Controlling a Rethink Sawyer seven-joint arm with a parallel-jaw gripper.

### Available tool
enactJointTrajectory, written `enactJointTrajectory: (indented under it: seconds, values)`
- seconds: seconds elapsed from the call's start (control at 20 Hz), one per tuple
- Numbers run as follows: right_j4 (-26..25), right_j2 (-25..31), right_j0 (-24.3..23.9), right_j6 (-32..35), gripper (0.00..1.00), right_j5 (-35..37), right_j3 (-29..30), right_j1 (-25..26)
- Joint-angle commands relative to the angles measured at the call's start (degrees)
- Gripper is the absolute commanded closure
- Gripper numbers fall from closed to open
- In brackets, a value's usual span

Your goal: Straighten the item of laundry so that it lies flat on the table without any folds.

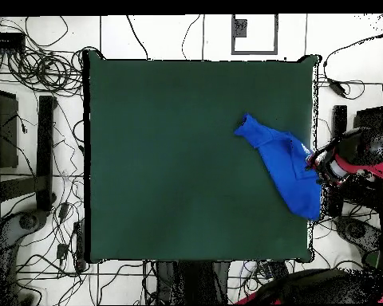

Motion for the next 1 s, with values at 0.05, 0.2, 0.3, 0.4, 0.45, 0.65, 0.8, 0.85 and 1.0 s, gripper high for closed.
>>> enactJointTrajectory:
  seconds: [0.05, 0.2, 0.3, 0.4, 0.45, 0.65, 0.8, 0.85, 1.0]
  values:
    - [-1.6, 7.8, 0.2, -10.9, 0.0, -9.1, 11.0, 2.1]
    - [-1.0, 8.3, -0.1, -10.8, 0.0, -9.8, 12.0, 2.2]
    - [-1.0, 8.6, -0.2, -11.0, 0.0, -10.3, 12.6, 2.0]
    - [-1.0, 8.8, -0.2, -10.8, 0.0, -10.3, 12.8, 2.1]
    - [-1.1, 8.8, -0.2, -10.7, 0.0, -10.5, 13.0, 2.0]
    - [-2.9, 8.8, 0.3, -9.9, 0.0, -14.7, 12.9, 2.5]
    - [-4.9, 8.6, 1.1, -8.3, 0.0, -19.5, 12.0, 3.4]
    - [-5.6, 8.5, 1.3, -7.8, 0.0, -21.1, 11.7, 3.7]
    - [-6.2, 8.5, 1.5, -6.3, 0.0, -23.6, 12.5, 3.3]
